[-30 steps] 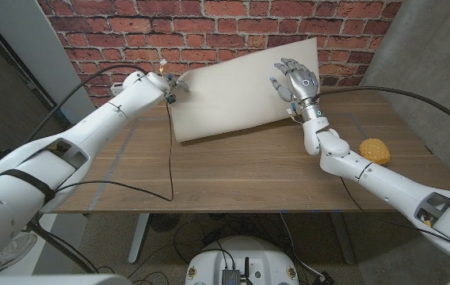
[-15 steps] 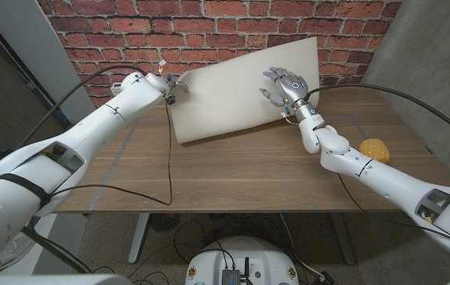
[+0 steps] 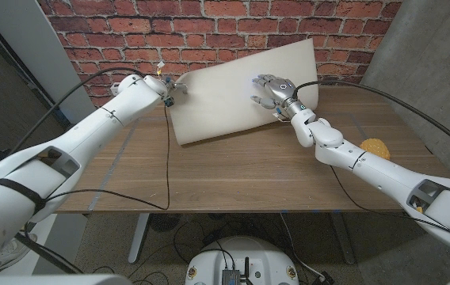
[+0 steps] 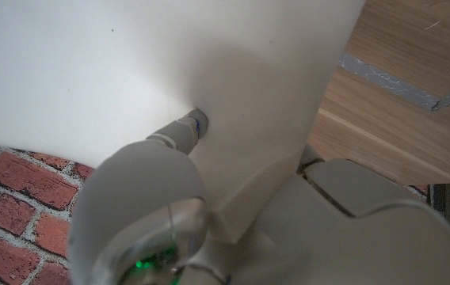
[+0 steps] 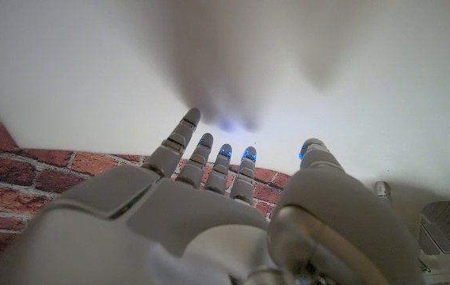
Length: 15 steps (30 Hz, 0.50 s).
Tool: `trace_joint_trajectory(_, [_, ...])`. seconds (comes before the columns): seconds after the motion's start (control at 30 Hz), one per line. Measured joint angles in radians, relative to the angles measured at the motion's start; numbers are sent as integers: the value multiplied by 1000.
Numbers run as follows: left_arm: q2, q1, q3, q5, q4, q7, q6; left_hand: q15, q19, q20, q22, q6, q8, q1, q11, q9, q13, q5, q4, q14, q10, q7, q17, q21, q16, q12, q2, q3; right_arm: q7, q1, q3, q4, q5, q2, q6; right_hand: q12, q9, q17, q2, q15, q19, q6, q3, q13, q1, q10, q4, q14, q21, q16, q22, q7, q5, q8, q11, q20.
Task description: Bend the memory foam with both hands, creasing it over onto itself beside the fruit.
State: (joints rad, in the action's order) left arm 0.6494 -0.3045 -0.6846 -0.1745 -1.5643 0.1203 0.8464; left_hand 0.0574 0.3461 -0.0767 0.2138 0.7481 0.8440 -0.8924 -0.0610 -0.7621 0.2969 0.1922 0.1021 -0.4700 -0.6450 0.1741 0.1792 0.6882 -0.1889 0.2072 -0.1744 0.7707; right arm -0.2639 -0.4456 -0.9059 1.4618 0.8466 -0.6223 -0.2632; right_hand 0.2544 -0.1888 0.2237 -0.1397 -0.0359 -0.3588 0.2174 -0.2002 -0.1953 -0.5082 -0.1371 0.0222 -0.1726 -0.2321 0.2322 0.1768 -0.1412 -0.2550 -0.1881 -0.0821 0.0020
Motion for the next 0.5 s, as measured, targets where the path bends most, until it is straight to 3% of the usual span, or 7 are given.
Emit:
trace_joint_trajectory(0.1, [4, -3, -1, 3, -9, 6, 3, 0, 0, 0, 0, 0, 0, 0, 0, 1, 0, 0, -2, 0, 0, 0, 0, 0, 0, 0, 0, 2, 33, 13, -12, -8, 12, 7, 2, 0, 0, -1, 0, 0, 0, 0, 3, 0, 0, 0, -3, 0, 0, 0, 0, 0, 0, 0, 0, 0])
trace_joint_trajectory(0.13, [6, -4, -1, 5, -12, 7, 4, 0, 0, 0, 0, 0, 17, 1, -2, 1, 0, 0, -3, 0, 2, 0, 0, 0, 0, 0, -1, 3, 42, 16, -16, -12, 15, 9, 2, 0, 0, -1, 0, 0, 0, 0, 3, 0, 0, 0, -3, 0, 0, 0, 0, 0, 0, 0, 0, 0])
trace_joint_trajectory(0.5, [14, -24, 2, 15, -41, 33, 10, 2, 0, 0, -1, -2, 17, 7, -2, 11, 0, -1, -4, 2, 1, 2, 0, 4, 0, 0, -6, 4, 125, 60, -56, -63, 46, 47, -10, -8, 0, -4, 0, 0, 0, -11, -3, 0, 0, 5, -8, 0, 0, -2, 0, 3, 4, 0, -5, 0])
